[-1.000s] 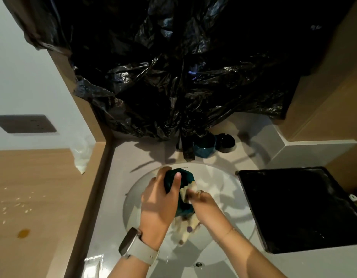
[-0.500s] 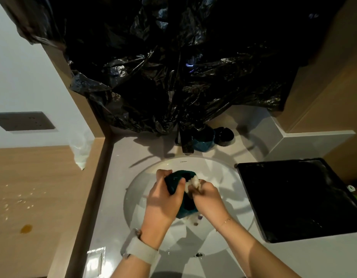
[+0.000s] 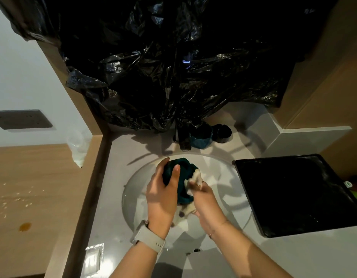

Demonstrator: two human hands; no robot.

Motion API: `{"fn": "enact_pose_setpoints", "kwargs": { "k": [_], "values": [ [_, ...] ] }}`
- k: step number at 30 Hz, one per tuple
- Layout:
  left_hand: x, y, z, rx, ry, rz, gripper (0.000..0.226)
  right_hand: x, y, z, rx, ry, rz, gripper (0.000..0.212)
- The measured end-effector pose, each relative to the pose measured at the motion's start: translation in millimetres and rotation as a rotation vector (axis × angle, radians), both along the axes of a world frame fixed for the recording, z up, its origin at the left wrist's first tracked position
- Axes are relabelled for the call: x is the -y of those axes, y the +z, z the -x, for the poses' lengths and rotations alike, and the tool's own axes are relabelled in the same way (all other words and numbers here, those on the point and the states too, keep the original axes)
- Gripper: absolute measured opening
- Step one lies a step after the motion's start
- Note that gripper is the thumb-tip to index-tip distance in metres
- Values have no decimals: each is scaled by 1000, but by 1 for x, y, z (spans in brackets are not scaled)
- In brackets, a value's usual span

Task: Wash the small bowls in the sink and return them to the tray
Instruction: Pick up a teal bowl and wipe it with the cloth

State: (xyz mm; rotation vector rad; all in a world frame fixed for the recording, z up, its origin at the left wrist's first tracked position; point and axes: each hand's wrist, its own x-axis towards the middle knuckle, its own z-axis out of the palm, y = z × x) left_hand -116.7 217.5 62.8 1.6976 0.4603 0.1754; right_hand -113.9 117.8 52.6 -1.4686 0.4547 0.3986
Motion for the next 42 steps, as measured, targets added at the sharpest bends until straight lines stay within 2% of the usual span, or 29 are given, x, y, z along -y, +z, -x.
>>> {"fn": "enact_pose_setpoints", "kwargs": {
  "k": [1, 3, 6, 8, 11, 13, 14, 16, 18, 20, 22, 25, 28, 31, 33, 36, 42],
  "values": [
    [3, -2, 2, 6, 15, 75, 35, 0, 2, 1, 14, -25, -34, 17],
    [5, -3, 3, -22, -19, 218, 34, 3, 0, -7, 76, -32, 37, 18],
    [-12, -6, -5, -135, -270, 169, 41, 20, -7, -30, 127, 51, 210, 19],
    [-34, -6, -9, -111, -485, -52, 54, 38, -7, -48, 91, 230, 326, 16],
    [-63, -8, -18, 210, -801, -647, 74, 64, 5, -73, 18, 593, 484, 20],
    [-66, -10, -24, 434, -911, -942, 60, 71, 10, -86, -16, 778, 526, 32],
    [-64, -9, -26, 473, -947, -1005, 52, 72, 10, -90, -60, 841, 510, 39],
    [-57, -4, -29, 413, -1047, -999, 55, 70, 5, -98, -174, 910, 417, 35],
    [-52, -1, -31, 297, -1137, -930, 60, 69, 4, -103, -261, 948, 330, 35],
    [-47, 3, -30, 202, -1128, -754, 54, 68, 8, -104, -350, 900, 70, 43],
    [-42, 5, -27, 147, -1041, -559, 38, 67, 12, -103, -390, 787, -152, 43],
    [-32, 3, -24, 76, -910, -347, 15, 62, 6, -97, -410, 593, -257, 36],
    [-25, -3, -23, 34, -710, -20, 19, 59, -5, -87, -418, 294, -420, 38],
    [-22, -13, -24, 22, -449, 233, 29, 54, -10, -69, -407, 111, -714, 46],
    [-20, -19, -26, -76, -293, 361, 34, 48, -16, -60, -336, 62, -678, 52],
    [-10, -20, -28, -272, -214, 560, 35, 31, -26, -54, -209, 15, -525, 47],
    [-12, -16, -38, -410, 100, 659, 47, 6, -33, -36, 141, 41, -146, 31]
  ]
}}
